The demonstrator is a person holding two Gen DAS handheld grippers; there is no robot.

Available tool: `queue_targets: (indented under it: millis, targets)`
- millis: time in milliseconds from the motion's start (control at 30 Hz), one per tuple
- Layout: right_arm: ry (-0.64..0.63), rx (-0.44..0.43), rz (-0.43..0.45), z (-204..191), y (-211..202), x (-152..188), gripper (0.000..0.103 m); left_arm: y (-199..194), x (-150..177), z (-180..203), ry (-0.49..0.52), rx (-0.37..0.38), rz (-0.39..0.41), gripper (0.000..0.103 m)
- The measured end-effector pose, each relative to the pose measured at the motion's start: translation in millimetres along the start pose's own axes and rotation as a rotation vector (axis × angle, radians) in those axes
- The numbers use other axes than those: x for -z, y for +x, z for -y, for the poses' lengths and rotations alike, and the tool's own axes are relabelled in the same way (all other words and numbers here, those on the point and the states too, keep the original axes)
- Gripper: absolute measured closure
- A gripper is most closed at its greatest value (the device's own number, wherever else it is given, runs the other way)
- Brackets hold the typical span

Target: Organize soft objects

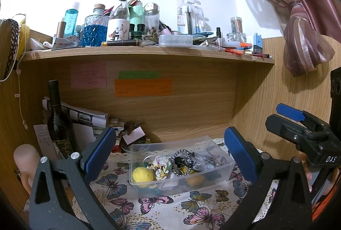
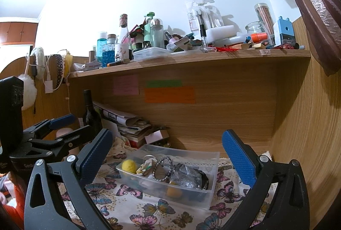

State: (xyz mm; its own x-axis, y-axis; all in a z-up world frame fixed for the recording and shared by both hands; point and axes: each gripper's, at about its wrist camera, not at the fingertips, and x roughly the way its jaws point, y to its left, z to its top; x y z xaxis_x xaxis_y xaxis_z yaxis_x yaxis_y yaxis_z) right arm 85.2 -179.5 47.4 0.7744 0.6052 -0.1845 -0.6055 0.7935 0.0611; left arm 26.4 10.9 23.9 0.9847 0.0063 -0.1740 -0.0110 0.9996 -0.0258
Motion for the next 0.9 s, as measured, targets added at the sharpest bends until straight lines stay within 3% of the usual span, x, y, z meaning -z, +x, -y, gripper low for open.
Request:
queue_targets:
  millis: [900]
  targets:
    - [-0.015, -0.016, 0.0, -3.2, 0.8, -1.3, 0.0, -3.7, -0.3, -5.7, -0.008, 0.004, 0.008, 0.0]
